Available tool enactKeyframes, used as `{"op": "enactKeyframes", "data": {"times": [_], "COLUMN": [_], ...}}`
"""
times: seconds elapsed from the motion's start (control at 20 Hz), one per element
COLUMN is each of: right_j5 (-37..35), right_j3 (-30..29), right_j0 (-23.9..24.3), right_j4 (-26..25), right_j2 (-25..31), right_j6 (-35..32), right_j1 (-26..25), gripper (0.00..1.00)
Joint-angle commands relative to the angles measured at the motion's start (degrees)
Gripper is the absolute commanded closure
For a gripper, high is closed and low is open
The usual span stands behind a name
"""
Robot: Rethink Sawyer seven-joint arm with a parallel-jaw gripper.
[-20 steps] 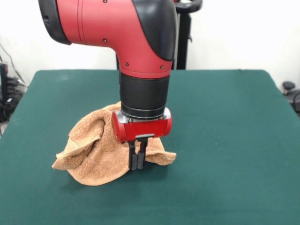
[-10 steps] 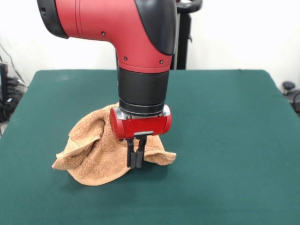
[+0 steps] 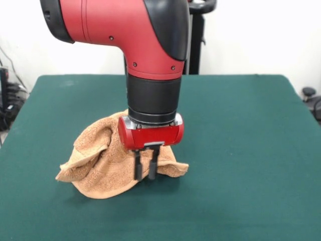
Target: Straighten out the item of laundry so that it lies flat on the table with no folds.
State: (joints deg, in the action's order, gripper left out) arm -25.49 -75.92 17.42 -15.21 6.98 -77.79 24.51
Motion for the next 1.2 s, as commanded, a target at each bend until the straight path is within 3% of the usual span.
{"op": "enactKeyframes", "data": {"times": [0.05, 0.7, 1.2], "right_j5": [-2.9, -1.8, 1.8], "right_j3": [-4.0, -4.2, -8.0], "right_j0": [-0.7, -0.8, -0.6], "right_j4": [-2.1, -2.3, -3.1], "right_j2": [4.1, 3.9, 2.3], "right_j6": [-1.2, -1.8, -4.2], "right_j1": [-1.9, -2.2, -1.3], "gripper": [0.0, 0.0, 0.0]}}
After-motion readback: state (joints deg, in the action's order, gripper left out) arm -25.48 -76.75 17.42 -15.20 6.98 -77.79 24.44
